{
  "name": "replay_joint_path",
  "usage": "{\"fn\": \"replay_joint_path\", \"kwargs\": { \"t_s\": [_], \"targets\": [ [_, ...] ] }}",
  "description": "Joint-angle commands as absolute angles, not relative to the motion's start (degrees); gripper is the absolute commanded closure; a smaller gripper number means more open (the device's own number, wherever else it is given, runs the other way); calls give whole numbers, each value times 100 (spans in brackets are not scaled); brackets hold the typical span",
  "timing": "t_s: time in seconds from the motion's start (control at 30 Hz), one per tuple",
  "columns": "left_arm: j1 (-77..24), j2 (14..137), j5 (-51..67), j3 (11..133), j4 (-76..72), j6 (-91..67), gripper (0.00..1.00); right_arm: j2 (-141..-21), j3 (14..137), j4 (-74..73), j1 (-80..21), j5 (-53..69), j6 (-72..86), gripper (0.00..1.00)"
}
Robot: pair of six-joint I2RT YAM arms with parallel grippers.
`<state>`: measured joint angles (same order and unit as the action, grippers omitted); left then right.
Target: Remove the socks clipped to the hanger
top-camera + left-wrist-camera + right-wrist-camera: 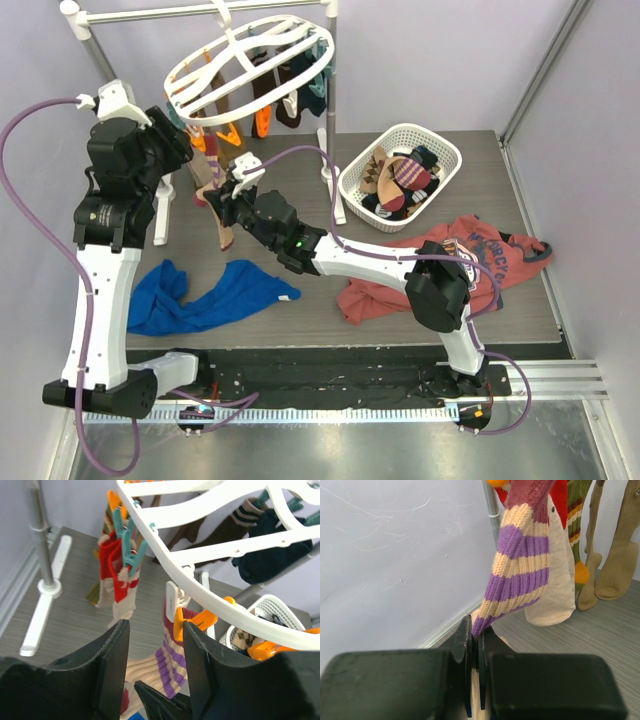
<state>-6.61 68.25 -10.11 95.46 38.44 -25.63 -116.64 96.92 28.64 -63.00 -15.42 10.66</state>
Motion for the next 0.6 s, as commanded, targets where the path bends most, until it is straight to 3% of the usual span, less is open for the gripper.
{"fn": "replay_joint_path", "kwargs": {
  "t_s": [0.0, 0.3, 0.57],
  "targets": [
    [-642, 6767, -1678, 9712, 3919, -2355, 52, -11531, 9782, 3225, -6319, -1573, 976, 99],
    [-642, 6908, -1635, 9721, 3982, -2434, 56, -11514, 9809, 3226, -6319, -1547, 958, 99],
    [-642, 6847, -931, 10221, 4333, -2531, 51, -11531, 9791, 3243, -6319, -1547, 949, 99]
  ]
}}
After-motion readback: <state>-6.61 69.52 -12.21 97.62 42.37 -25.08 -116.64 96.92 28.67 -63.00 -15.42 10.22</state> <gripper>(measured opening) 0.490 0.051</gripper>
